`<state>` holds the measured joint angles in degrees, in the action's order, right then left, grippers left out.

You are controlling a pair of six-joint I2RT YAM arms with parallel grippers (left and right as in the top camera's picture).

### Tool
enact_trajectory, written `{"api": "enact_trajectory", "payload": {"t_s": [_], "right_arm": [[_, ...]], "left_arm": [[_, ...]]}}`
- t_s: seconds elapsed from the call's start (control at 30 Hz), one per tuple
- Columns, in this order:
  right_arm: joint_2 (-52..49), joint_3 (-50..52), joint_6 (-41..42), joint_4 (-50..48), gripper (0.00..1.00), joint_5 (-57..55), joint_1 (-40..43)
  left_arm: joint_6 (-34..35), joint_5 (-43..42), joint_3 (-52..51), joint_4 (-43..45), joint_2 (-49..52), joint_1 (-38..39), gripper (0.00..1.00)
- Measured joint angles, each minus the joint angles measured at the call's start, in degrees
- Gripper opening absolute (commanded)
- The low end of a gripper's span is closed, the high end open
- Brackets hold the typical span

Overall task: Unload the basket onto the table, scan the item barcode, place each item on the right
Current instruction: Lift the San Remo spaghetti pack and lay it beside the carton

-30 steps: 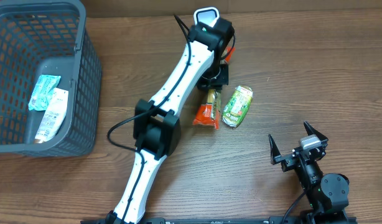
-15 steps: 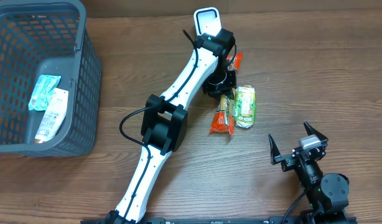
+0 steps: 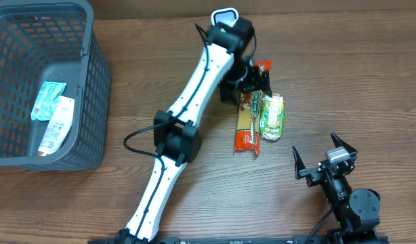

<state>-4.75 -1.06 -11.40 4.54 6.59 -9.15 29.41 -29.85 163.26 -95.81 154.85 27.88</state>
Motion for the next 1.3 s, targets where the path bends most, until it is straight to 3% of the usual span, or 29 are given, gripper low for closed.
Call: {"api": "enact_trajectory", "payload": {"t_s": [0.2,0.47,0.87,1.03,1.3], "right_arm": [[0.0,0.0,0.04,0.0,1.0,-0.02,0.0],[0.0,0.0,0.02,-0.02,1.0,-0.02,0.0],[0.0,0.0,0.02,-0.04,1.0,-0.02,0.0],[0.0,0.0,0.04,0.0,1.0,-0.04,0.0],[0.0,0.0,0.02,-0.02,1.0,-0.02,0.0]], "left_arm": [[-2.01,-1.22,12.15,-0.68,-1.05,-3.65,1.0],[-4.76,-0.96,12.72,-0.85,-11.47,-4.13,1.0],[-10.49,8.2,11.34,-0.83,-35.78,-1.49,1.0],[-11.52,19.02,-0.33,-0.83,-44.24,-2.49,1.0],[-11.85,47.93,-20.92,-1.09,-56.72,-8.46,1.0]]}}
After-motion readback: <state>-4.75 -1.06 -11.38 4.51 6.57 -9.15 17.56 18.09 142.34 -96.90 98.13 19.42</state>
